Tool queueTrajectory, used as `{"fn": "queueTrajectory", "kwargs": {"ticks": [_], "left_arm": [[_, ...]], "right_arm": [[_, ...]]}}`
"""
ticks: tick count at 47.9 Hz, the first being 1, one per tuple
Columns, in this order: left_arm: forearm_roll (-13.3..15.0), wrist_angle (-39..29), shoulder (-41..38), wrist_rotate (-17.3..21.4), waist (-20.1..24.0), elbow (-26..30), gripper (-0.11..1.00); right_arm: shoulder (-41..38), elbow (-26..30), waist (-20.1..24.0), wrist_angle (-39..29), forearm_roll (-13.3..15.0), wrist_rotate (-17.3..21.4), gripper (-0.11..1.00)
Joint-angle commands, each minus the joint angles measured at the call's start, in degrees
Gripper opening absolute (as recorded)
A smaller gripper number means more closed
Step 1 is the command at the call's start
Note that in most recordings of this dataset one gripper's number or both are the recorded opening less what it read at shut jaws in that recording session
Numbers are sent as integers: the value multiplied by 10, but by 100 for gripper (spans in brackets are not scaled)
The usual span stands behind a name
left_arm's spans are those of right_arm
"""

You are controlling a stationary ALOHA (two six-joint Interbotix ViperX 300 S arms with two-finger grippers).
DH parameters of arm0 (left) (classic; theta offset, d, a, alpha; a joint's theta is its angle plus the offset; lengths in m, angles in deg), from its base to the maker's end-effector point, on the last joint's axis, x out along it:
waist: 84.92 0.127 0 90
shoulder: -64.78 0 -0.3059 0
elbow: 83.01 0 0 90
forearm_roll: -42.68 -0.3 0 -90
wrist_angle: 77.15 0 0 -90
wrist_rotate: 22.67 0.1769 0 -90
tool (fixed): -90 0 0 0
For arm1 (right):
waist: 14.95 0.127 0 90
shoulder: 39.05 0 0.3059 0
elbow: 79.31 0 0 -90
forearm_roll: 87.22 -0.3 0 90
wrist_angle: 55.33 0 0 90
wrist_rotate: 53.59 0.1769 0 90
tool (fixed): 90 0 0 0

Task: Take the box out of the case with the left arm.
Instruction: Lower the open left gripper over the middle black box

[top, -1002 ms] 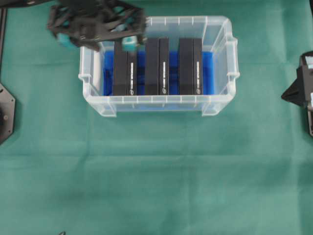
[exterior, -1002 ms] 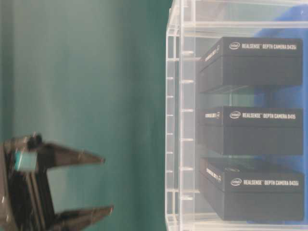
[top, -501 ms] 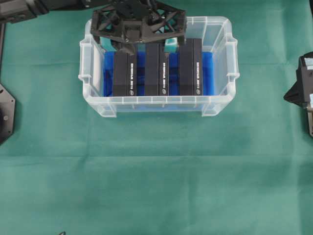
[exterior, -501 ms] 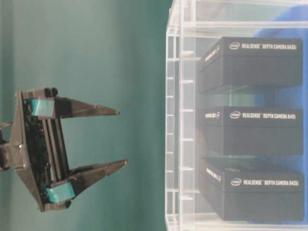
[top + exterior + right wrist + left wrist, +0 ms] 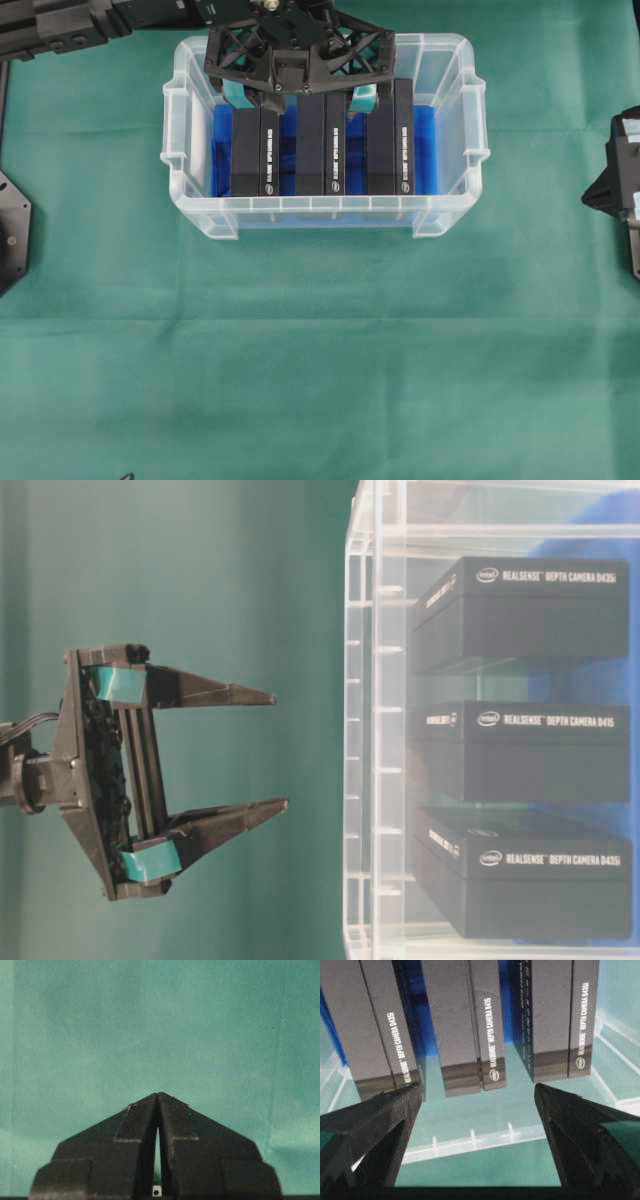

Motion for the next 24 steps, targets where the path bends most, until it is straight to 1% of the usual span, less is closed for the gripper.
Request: {"fn": "queueTrajectory", "kwargs": {"ticks": [1,11,24], "left_arm": [[-5,4,9,2,-2,15,97],[-11,4,5,3,-1,15,97],[-10,11,1,4,-1,15,96]], "right_arm": [[-3,15,-1,0,1,1,7],[-3,14,-1,0,1,1,7],[-3,15,-1,0,1,2,7]]}}
